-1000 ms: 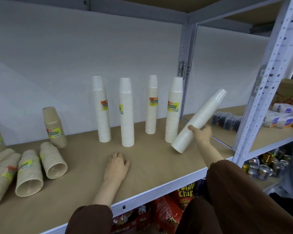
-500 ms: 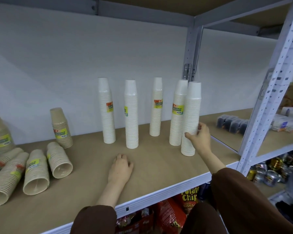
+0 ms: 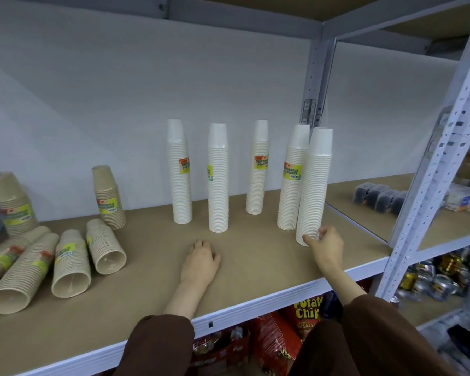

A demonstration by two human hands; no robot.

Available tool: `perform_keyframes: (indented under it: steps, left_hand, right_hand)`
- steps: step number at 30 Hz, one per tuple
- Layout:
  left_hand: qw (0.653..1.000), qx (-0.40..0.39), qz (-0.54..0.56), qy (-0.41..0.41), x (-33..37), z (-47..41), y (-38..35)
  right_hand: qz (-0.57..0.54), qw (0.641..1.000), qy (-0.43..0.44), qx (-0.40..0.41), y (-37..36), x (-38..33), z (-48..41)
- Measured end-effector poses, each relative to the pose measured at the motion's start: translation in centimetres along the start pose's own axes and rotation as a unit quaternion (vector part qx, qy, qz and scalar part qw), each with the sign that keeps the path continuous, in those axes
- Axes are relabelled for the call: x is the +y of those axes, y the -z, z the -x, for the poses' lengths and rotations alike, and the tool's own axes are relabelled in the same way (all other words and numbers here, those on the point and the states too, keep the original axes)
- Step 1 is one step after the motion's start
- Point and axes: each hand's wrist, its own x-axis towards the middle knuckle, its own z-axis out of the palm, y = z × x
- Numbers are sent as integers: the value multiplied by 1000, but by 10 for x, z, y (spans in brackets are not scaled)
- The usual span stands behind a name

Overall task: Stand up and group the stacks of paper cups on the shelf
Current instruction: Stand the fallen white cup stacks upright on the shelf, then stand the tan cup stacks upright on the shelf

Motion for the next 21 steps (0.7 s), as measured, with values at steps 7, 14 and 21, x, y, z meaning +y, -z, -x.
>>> perform_keyframes:
  steps: [7,14,21]
  left_hand:
    - [999,38,4,-8,2,8,9]
    - [996,83,18,6,-21,25,28]
    - [981,188,17,35,-61,42,73]
  right_hand:
    - [-20,998,31,-47,-19,-9,25]
    - [-61,983,115,-128,-62,-52,53]
    - [-108,955,169,-220,-118,-101,92]
